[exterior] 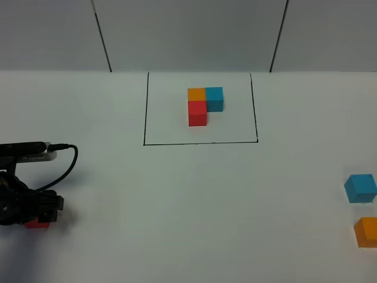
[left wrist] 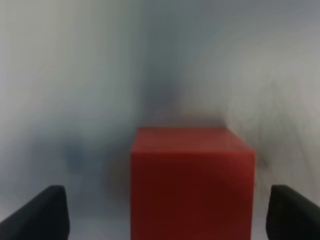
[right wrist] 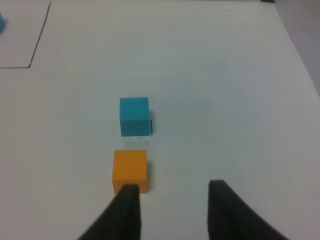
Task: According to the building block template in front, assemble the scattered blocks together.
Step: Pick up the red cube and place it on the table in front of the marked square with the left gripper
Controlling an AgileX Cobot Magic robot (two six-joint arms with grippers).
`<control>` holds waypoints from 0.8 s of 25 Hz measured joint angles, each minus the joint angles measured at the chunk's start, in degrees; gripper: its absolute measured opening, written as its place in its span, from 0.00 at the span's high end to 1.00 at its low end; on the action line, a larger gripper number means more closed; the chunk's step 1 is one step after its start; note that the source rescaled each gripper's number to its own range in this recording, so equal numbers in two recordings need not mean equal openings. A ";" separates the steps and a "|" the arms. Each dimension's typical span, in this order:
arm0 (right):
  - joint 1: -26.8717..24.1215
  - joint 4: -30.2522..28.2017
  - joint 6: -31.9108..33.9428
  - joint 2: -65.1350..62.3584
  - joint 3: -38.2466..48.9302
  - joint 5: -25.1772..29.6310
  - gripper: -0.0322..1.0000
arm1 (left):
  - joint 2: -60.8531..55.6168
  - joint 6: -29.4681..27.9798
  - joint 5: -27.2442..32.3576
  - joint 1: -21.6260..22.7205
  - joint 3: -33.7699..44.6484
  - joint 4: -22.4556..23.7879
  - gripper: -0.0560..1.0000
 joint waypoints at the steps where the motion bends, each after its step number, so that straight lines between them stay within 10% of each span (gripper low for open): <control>1: 0.00 0.00 0.00 0.00 0.00 0.00 0.61 | 0.00 0.00 -0.39 0.00 0.00 0.00 0.10; 13: 0.00 0.00 0.00 0.00 0.00 0.00 0.61 | 0.54 0.00 -3.02 0.00 0.00 0.00 0.47; 20: 0.00 0.00 0.00 0.00 0.00 0.00 0.61 | 0.54 0.00 -3.09 0.00 0.00 0.00 0.48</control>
